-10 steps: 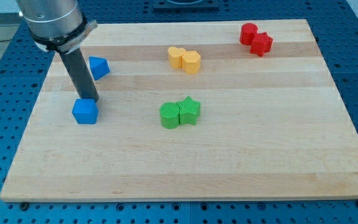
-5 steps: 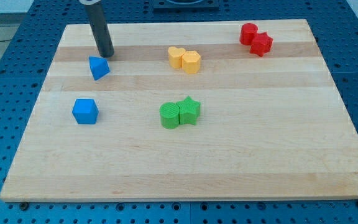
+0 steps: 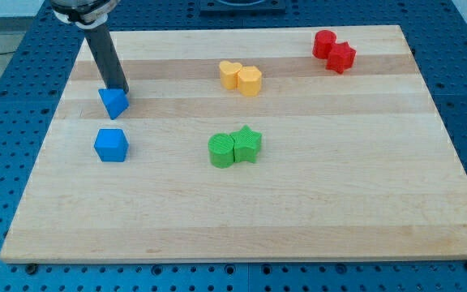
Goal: Move the blue triangle to the right of the blue cube
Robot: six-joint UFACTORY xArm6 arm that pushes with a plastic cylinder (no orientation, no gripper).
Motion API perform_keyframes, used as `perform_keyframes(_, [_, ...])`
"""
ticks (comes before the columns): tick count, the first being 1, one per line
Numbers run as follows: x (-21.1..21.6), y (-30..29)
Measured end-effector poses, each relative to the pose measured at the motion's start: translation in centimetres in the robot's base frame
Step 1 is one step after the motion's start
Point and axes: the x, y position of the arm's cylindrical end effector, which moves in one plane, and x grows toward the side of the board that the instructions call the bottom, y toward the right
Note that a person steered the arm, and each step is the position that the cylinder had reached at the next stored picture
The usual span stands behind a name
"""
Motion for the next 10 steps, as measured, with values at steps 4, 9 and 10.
perform_keyframes(4, [1.4,-1.5])
perform_keyframes(9, [6.5,-4.2])
perform_keyframes(10, [8.1,-1.4])
